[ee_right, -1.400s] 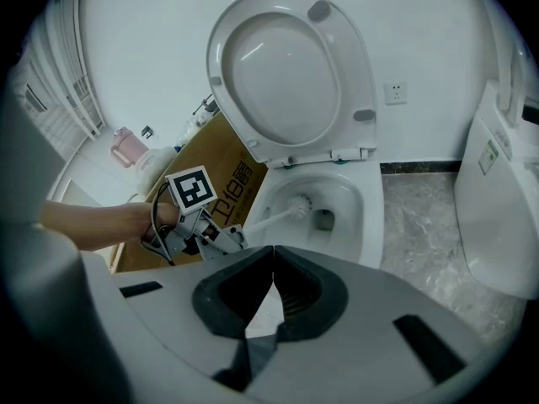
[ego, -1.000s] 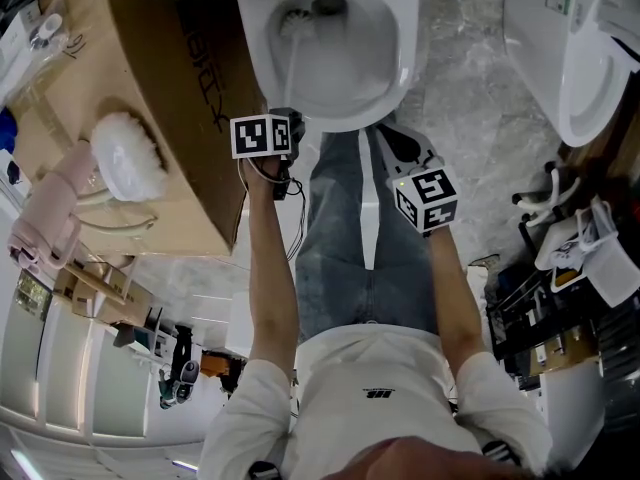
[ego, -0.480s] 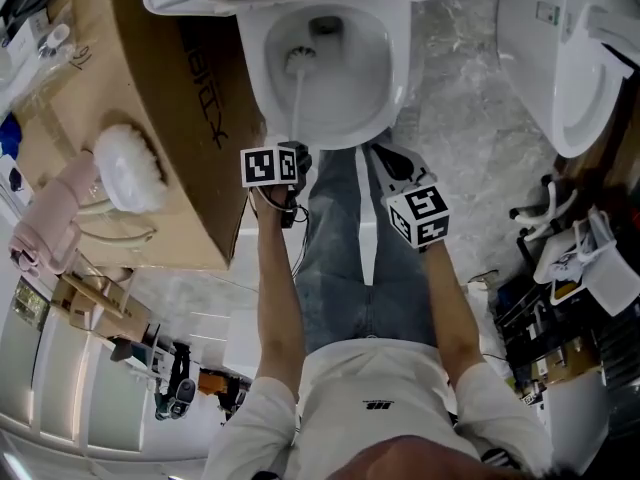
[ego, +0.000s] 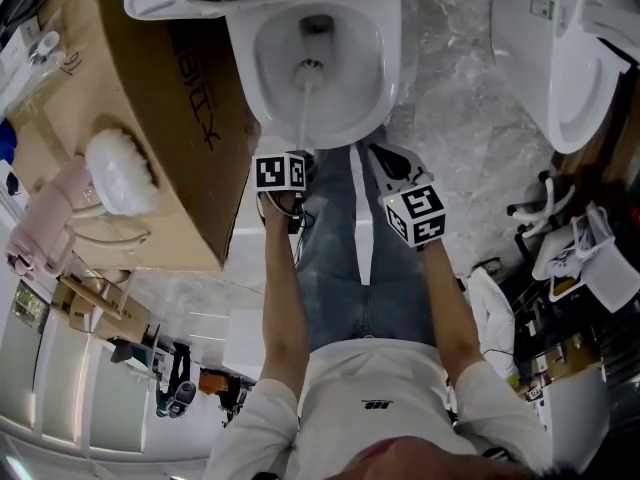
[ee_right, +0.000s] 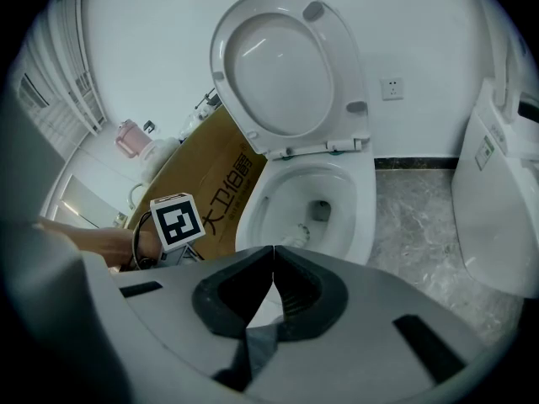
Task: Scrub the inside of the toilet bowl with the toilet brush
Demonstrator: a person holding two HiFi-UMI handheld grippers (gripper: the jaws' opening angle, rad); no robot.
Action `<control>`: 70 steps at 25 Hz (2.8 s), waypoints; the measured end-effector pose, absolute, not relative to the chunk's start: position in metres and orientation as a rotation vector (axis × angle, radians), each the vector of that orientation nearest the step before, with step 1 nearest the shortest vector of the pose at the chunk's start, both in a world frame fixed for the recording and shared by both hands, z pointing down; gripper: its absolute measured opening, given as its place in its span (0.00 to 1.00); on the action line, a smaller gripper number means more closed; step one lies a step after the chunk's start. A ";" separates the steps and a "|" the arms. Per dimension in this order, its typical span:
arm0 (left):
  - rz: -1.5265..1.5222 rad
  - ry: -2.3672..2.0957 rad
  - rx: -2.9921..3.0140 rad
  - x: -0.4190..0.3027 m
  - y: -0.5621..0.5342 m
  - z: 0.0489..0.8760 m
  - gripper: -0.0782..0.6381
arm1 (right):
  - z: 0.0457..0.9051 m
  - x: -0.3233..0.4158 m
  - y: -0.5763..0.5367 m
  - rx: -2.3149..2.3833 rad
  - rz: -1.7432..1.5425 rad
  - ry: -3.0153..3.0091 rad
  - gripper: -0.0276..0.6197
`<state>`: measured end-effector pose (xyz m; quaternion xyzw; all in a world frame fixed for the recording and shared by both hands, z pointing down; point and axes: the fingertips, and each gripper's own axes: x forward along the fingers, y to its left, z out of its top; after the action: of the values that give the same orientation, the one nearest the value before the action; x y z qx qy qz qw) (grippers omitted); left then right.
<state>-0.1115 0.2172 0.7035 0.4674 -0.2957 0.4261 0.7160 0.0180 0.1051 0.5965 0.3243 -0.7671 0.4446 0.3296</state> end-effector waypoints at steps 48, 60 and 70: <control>1.199 -0.638 0.966 -0.089 0.152 0.775 0.42 | 0.629 0.033 0.104 0.742 1.197 -1.947 0.04; 1.189 -0.632 0.969 -0.089 0.156 0.772 0.42 | 0.621 0.024 0.099 0.748 1.171 -1.982 0.04; 1.198 -0.625 0.989 -0.095 0.184 0.751 0.42 | 0.612 0.020 0.109 0.749 1.130 -2.009 0.04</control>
<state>-0.0946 0.1838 0.7513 0.4385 -0.2773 0.5316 0.6695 0.0198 0.1090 0.6118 0.2892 -0.7761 0.4366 0.3514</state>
